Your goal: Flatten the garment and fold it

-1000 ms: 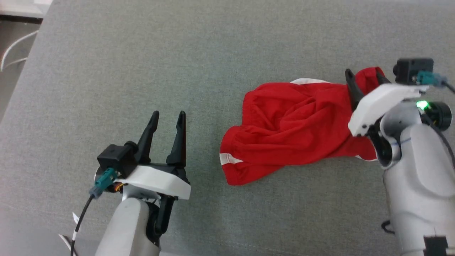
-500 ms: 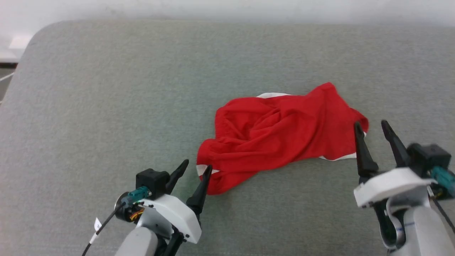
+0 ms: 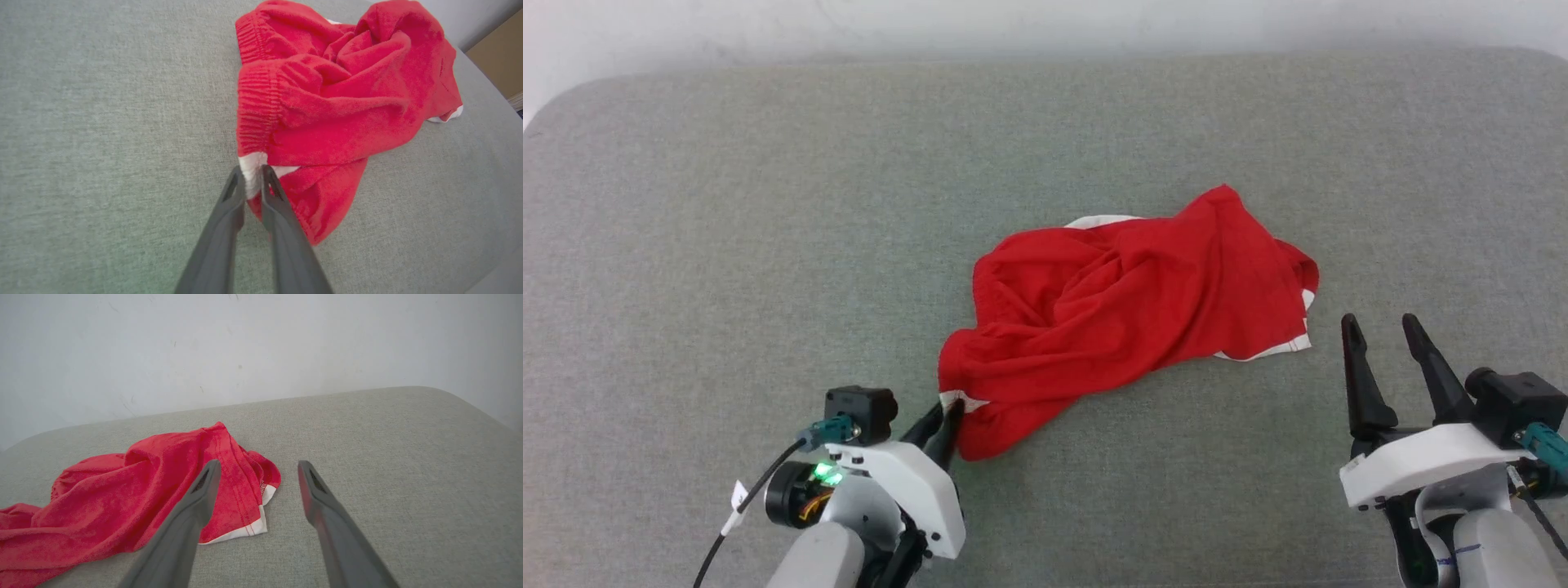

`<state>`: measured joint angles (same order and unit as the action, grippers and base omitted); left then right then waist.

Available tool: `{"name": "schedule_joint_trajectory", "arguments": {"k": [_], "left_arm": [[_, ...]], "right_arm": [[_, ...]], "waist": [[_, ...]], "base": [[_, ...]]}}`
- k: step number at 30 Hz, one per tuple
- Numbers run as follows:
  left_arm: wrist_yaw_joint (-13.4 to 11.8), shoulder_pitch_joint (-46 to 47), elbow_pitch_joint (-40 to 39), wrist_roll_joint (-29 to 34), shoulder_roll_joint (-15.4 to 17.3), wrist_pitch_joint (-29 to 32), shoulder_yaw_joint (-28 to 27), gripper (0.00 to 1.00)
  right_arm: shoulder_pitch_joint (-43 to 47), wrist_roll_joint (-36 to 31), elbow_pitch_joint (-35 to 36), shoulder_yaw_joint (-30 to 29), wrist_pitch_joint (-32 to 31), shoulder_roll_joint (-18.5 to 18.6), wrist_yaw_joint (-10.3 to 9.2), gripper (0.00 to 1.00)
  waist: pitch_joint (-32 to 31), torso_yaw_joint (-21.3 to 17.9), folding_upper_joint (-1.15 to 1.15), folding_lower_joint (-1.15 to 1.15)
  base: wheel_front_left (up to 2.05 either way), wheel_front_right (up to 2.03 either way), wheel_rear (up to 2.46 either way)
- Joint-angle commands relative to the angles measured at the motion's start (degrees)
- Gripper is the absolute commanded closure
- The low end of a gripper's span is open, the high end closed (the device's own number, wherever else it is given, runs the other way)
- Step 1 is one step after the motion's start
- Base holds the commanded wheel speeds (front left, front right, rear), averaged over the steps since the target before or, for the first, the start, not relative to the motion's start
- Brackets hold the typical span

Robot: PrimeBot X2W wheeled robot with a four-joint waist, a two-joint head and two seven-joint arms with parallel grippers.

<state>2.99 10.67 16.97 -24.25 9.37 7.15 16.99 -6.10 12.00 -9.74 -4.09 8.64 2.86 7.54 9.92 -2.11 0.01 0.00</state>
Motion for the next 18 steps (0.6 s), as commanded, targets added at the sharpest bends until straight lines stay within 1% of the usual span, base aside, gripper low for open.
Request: {"name": "schedule_joint_trajectory", "arguments": {"k": [1, 5, 8, 9, 11, 12, 13, 18], "left_arm": [[0.4, 0.2, -0.5, -0.5, 0.5, 0.3, 0.0, 1.0], [0.3, 0.4, -1.1, -0.6, 0.6, 0.0, -0.1, 1.0], [0.3, 0.7, -1.3, -0.6, 0.6, -0.1, 0.2, 1.0], [0.4, 0.8, -1.5, -0.6, 0.5, -0.2, 0.4, 1.0], [0.4, 1.0, -1.7, -0.6, 0.4, -0.3, 0.7, 1.0], [0.4, 1.0, -1.7, -0.6, 0.4, -0.3, 0.7, 1.0], [0.5, 1.3, -1.7, -0.6, 0.1, -0.5, 1.0, 1.0], [0.6, 2.1, -1.5, -0.7, -0.4, -1.2, 1.6, 1.0]], "right_arm": [[-0.1, -0.1, 0.0, -0.1, -0.2, 0.0, -0.05, 0.0], [-0.7, -1.1, -0.6, 0.2, -0.9, 0.0, -0.05, 0.0], [-2.1, -2.7, -2.4, 0.3, -2.5, 0.0, -0.05, 0.0], [-3.7, -4.7, -4.5, 0.0, -4.2, 0.0, -0.05, 0.0], [-5.6, -6.2, -7.5, -0.9, -6.5, 0.0, -0.05, 0.0], [-5.6, -6.2, -7.5, -0.9, -6.5, 0.0, -0.05, 0.0], [-7.6, -6.6, -10.3, -1.3, -8.3, 0.0, -0.05, 0.0], [-12.0, -7.8, -17.0, -1.7, -16.1, 0.0, -0.05, 0.0]], "waist": [[0.3, -0.2, -0.01, 0.0], [0.6, 0.0, -0.01, 0.0], [0.9, 0.4, -0.01, 0.0], [1.2, 0.6, -0.01, 0.0], [1.5, 1.1, -0.01, 0.0], [1.5, 1.1, -0.01, 0.0], [1.9, 1.6, -0.01, 0.0], [2.9, 2.7, -0.01, 0.0]], "base": [[0.0, 0.0, 0.0], [0.0, 0.0, 0.0], [0.0, 0.0, 0.0], [0.0, 0.0, 0.0], [0.0, 0.0, 0.0], [0.0, 0.0, 0.0], [0.0, 0.0, 0.0], [0.0, 0.0, 0.0]]}}
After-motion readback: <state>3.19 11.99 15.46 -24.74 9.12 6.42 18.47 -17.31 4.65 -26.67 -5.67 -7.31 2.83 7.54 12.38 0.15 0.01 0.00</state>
